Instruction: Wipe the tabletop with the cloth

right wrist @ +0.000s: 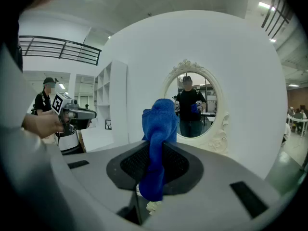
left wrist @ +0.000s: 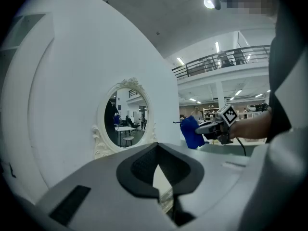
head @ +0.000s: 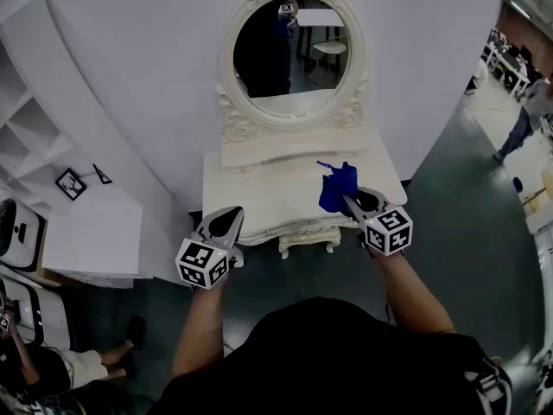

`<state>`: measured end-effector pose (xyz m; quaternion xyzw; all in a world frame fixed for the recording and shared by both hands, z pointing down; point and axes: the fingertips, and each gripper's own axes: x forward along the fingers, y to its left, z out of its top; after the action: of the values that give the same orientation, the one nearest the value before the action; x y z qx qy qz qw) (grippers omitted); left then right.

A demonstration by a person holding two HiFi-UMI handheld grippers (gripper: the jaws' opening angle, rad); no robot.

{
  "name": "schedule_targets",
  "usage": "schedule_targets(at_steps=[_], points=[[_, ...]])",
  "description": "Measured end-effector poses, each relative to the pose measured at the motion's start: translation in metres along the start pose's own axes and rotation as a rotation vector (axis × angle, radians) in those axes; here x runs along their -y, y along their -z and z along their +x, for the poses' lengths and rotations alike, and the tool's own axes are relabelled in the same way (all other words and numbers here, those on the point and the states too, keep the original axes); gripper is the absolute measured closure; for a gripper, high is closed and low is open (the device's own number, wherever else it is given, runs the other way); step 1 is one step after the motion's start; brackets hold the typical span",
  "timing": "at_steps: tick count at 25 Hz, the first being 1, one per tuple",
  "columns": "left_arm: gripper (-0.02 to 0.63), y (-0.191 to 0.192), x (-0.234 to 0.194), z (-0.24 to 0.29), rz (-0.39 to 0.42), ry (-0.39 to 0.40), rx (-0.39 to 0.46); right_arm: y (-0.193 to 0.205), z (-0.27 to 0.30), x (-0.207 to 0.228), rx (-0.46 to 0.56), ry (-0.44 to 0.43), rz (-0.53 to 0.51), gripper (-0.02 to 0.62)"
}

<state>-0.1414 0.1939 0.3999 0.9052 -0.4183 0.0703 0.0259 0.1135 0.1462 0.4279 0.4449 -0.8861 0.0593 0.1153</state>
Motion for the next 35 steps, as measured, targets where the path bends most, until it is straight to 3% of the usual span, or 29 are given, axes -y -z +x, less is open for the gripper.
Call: schedule_targets(at_steps=[16,25,35], points=[[0.595,0.002,-0.018,-0.003,-0.006,0.026,0.013,0.0,0.002,-0.002,0.021,0.054,0.055,0.537],[0.595,0.006,-0.026,0.027,0.023,0.029,-0.022,0.0,0.02,0.021,0.004,0.059,0.065,0.538],[0.595,0.01,-0.058,0.08,-0.002,-0.002,-0.062,0.001,0.073,0.066,-0.03,0.018,0.074,0.538]])
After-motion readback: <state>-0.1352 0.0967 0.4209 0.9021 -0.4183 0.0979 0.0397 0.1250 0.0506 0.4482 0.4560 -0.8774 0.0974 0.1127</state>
